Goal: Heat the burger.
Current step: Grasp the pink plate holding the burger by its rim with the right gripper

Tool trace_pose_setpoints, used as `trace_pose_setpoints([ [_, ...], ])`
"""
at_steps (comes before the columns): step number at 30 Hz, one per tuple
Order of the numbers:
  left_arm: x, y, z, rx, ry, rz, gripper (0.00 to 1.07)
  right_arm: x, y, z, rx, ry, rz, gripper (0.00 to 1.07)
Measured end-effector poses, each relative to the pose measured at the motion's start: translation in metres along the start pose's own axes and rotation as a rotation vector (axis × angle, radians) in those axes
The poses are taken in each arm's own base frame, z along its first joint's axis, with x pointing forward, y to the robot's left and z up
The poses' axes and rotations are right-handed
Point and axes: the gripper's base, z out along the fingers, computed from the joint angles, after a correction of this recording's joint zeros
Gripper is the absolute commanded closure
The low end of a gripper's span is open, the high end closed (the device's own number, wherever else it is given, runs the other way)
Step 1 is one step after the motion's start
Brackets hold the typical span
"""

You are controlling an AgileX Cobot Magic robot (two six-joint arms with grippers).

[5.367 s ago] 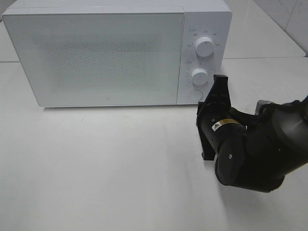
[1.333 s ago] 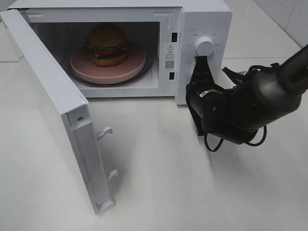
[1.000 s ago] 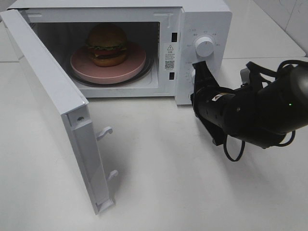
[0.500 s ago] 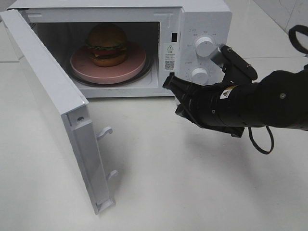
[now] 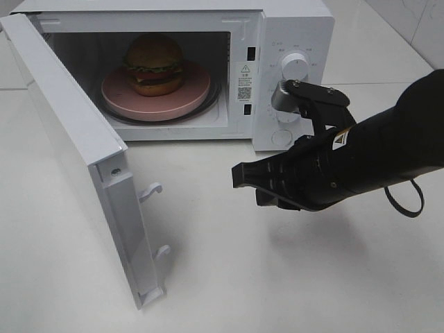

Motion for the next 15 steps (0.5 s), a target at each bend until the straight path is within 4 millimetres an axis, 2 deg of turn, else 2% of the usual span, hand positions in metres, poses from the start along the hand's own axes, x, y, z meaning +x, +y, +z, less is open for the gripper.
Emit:
trace_pose_setpoints([
  [4, 0.000, 0.000, 0.000, 0.000, 0.000, 0.000, 0.07, 0.000, 0.006, -0.005, -0.012, 0.101, -0.218, 1.02],
  [5, 0.000, 0.000, 0.000, 0.000, 0.000, 0.000, 0.07, 0.000, 0.006, -0.005, -0.012, 0.101, -0.218, 1.02],
  [6, 0.000, 0.000, 0.000, 0.000, 0.000, 0.000, 0.07, 0.000, 0.007, -0.007, -0.012, 0.137, -0.317, 1.02],
  [7, 0.000, 0.000, 0.000, 0.000, 0.000, 0.000, 0.07, 0.000, 0.007, -0.007, -0.012, 0.137, -0.317, 1.02],
  [8, 0.000, 0.000, 0.000, 0.000, 0.000, 0.000, 0.07, -0.001, 0.008, -0.009, -0.011, 0.172, -0.423, 1.01],
  [10, 0.000, 0.000, 0.000, 0.000, 0.000, 0.000, 0.07, -0.001, 0.009, -0.010, -0.010, 0.192, -0.482, 1.00],
  [11, 0.000, 0.000, 0.000, 0.000, 0.000, 0.000, 0.07, -0.001, 0.009, -0.012, -0.012, 0.233, -0.580, 0.99],
  [12, 0.000, 0.000, 0.000, 0.000, 0.000, 0.000, 0.07, -0.001, 0.009, -0.012, -0.012, 0.233, -0.580, 0.99],
  [13, 0.000, 0.000, 0.000, 0.000, 0.000, 0.000, 0.07, -0.003, 0.010, -0.015, -0.015, 0.264, -0.675, 0.98],
  [15, 0.000, 0.000, 0.000, 0.000, 0.000, 0.000, 0.07, -0.004, 0.011, -0.016, -0.015, 0.282, -0.719, 0.97],
])
